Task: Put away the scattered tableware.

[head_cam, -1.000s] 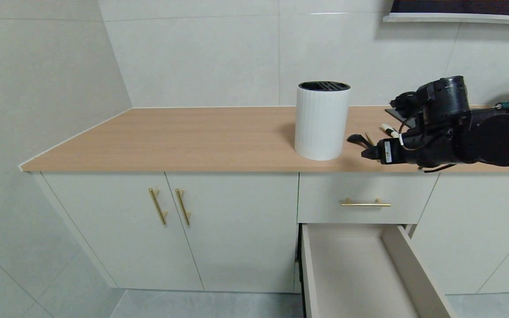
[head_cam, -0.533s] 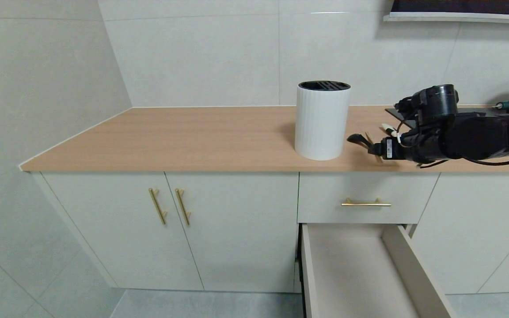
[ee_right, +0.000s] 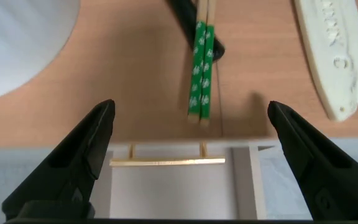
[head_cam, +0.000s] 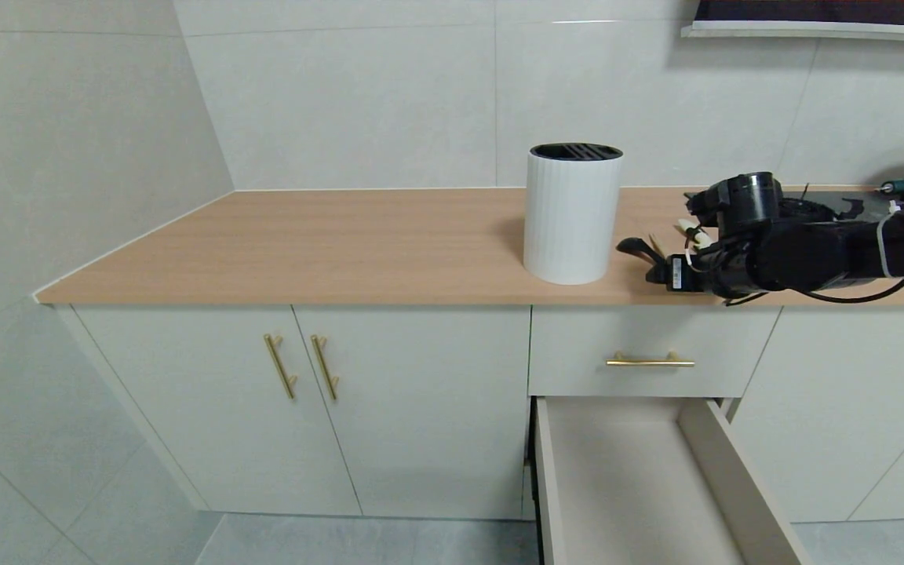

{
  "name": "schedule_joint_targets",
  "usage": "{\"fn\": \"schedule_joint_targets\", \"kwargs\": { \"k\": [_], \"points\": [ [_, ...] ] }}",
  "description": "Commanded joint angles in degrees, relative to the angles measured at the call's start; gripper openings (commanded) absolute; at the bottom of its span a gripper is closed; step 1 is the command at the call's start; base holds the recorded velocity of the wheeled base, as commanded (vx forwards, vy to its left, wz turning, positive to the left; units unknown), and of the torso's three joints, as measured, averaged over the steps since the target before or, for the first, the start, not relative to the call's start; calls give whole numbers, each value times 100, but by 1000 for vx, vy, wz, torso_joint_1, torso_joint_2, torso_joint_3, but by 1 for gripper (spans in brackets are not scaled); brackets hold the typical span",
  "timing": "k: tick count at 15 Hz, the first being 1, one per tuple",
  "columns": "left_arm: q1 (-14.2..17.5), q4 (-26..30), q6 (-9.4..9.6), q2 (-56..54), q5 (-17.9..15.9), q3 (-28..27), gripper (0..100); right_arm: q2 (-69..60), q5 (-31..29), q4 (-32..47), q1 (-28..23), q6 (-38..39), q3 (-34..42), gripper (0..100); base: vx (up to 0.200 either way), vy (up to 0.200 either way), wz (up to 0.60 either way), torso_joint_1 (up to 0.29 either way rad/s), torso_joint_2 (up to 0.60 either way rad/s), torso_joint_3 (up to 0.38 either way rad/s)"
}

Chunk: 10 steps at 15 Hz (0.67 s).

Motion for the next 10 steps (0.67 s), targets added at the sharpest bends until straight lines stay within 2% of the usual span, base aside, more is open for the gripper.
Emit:
{"fn": "schedule_joint_targets", "kwargs": {
  "k": [1,2,3,10],
  "points": [
    [2,-3,2,0,-2,-4,100,108,4,11,-17,0,-53,100,0,0,0,0,0,0],
    [2,-3,2,0,-2,5,100,108,4,2,-17,9,-53,100,0,0,0,0,0,0],
    [2,-3,2,0,-2,-4,100,108,4,2,-17,17,-80,0,0,0,0,0,0,0],
    [2,-3,2,0,-2,5,100,82,4,11,-87,61,-133,0,0,0,0,0,0,0]
  ]
}}
